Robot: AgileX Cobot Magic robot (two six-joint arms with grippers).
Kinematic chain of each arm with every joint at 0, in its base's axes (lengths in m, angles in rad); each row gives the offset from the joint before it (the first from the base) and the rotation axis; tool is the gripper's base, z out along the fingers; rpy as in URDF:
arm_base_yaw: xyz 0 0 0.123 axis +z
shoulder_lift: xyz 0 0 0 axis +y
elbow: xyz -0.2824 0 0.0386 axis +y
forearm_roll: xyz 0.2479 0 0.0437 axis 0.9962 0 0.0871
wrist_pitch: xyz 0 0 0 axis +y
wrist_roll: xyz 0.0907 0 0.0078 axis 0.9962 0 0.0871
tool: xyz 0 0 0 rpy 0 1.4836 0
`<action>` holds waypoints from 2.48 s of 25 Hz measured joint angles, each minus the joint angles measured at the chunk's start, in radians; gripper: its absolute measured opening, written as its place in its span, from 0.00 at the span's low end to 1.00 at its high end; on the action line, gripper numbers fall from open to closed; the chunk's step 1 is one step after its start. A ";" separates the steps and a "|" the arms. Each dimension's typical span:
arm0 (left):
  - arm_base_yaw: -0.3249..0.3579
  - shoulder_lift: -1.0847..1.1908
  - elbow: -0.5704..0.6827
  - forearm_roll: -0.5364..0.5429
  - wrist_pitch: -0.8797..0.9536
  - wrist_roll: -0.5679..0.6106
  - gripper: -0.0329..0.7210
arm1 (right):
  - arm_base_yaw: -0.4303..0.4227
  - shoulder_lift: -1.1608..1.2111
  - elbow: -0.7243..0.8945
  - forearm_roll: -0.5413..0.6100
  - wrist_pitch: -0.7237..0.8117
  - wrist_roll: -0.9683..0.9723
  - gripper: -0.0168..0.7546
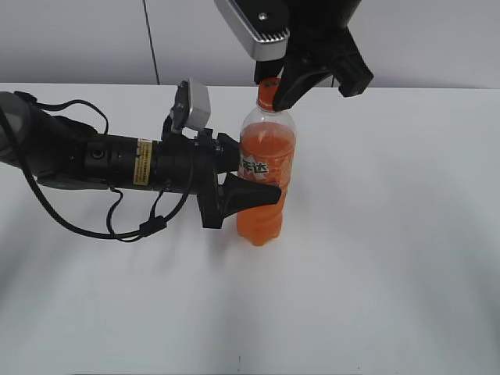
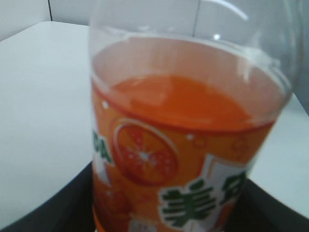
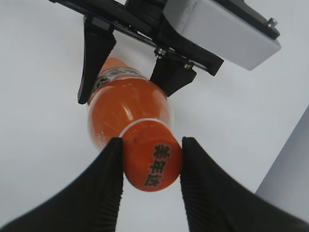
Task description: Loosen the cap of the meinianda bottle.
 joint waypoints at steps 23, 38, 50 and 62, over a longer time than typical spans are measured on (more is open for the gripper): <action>0.000 0.000 0.000 0.000 0.001 -0.010 0.61 | 0.000 -0.095 0.000 0.103 -0.001 0.673 0.69; -0.001 0.000 0.000 -0.004 0.005 -0.012 0.61 | 0.000 -0.046 0.000 -0.009 -0.008 1.800 0.69; -0.001 0.000 0.000 -0.007 0.007 -0.015 0.61 | 0.000 -0.002 0.000 0.004 -0.008 1.811 0.46; -0.001 0.000 0.000 -0.007 0.008 -0.014 0.61 | 0.000 -0.002 0.000 0.008 -0.007 1.533 0.37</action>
